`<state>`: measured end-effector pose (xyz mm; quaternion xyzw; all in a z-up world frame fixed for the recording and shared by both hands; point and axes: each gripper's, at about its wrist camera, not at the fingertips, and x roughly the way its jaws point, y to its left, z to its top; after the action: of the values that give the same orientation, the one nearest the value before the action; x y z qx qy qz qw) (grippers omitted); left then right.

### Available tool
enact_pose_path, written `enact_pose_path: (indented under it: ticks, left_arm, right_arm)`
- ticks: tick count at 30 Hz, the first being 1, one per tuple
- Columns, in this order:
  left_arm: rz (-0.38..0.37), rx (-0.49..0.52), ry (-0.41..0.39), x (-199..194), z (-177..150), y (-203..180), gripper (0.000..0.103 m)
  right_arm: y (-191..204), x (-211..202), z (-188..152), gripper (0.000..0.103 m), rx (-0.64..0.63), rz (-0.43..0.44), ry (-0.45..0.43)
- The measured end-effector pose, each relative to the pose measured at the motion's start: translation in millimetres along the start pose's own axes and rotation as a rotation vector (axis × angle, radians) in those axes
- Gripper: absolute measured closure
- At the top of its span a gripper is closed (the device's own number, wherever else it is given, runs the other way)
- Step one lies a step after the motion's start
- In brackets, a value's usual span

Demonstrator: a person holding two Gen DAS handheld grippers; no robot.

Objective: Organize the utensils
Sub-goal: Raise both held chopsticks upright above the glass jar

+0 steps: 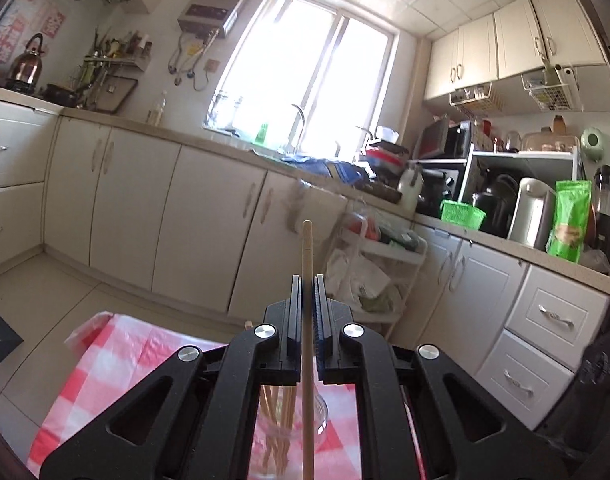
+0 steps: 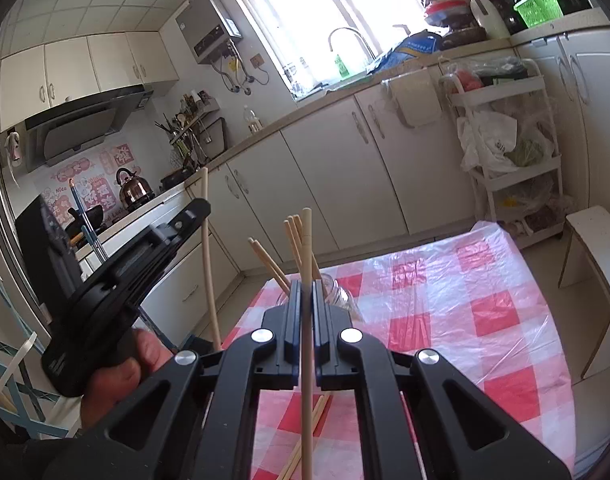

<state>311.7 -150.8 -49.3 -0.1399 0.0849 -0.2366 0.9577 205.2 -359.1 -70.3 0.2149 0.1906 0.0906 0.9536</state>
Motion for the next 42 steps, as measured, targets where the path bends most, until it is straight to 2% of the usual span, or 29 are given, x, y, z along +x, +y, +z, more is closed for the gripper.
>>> enact_pose_path:
  ticks: [10, 21, 25, 34, 42]
  left_arm:
    - [0.035, 0.002, -0.114, 32.4, 8.5, 1.7, 0.098]
    - [0.065, -0.002, -0.144, 60.1, 7.4, 11.8, 0.098]
    - [0.064, 0.025, -0.143, 65.2, -0.2, 6.7, 0.098]
    - [0.063, 0.083, -0.086, 61.6, -22.1, 2.3, 0.098]
    - [0.068, 0.039, -0.038, 54.4, -25.2, 17.7, 0.098]
  right_arm:
    - [1.5, -3.4, 5.9, 0.097, 0.019, 0.036, -0.027]
    - [2.5, -4.7, 10.5, 0.097, 0.038, 0.065, -0.052]
    - [1.9, -3.6, 11.9, 0.097, 0.040, 0.068, -0.057]
    - [-2.1, -1.3, 14.0, 0.097, 0.052, 0.059, -0.062]
    - [-3.4, -0.7, 14.7, 0.097, 0.060, 0.051, -0.065]
